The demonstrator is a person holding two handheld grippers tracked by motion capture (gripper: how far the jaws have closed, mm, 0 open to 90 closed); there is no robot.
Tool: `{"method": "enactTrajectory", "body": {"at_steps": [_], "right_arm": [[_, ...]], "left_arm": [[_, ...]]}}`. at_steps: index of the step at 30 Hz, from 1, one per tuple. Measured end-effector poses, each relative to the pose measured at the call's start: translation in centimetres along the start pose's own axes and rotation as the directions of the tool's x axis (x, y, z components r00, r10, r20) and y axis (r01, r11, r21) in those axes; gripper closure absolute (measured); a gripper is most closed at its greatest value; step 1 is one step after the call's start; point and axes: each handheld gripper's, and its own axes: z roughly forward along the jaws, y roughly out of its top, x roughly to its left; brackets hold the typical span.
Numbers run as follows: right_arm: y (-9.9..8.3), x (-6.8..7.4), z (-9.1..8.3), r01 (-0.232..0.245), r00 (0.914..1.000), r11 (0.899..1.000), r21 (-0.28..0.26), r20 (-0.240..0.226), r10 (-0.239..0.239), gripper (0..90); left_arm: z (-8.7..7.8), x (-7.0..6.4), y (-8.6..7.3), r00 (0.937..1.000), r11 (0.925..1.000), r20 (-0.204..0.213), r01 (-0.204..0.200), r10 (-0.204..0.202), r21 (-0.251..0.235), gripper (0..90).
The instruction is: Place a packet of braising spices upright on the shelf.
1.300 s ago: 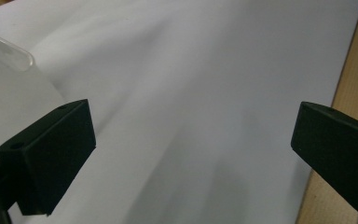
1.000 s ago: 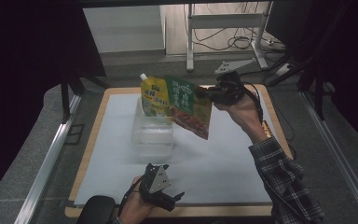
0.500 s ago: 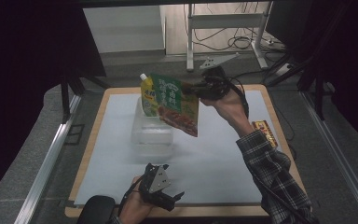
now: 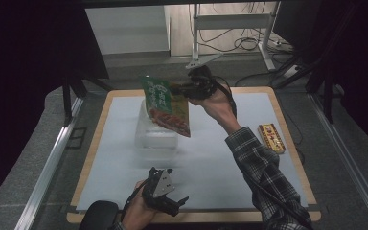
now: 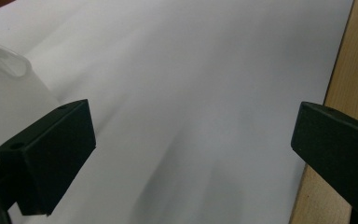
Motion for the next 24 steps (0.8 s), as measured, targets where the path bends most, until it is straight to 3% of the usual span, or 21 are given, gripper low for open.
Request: {"method": "enactTrajectory", "body": {"at_steps": [10,24], "right_arm": [[0.7,-0.2,3.3,0.002,0.9997,1.000,-0.013,-0.022,-0.002,89.4],[-0.7,-1.1,5.0,-0.047,0.9981,0.998,-0.038,-0.042,0.045,89.3]], "left_arm": [[-0.1,0.1,0.0,1.0000,1.0000,-0.003,0.001,-0.001,-0.002,0.0],[0.0,0.1,-0.1,1.0000,1.0000,0.000,0.002,-0.002,0.003,0.0]]}}
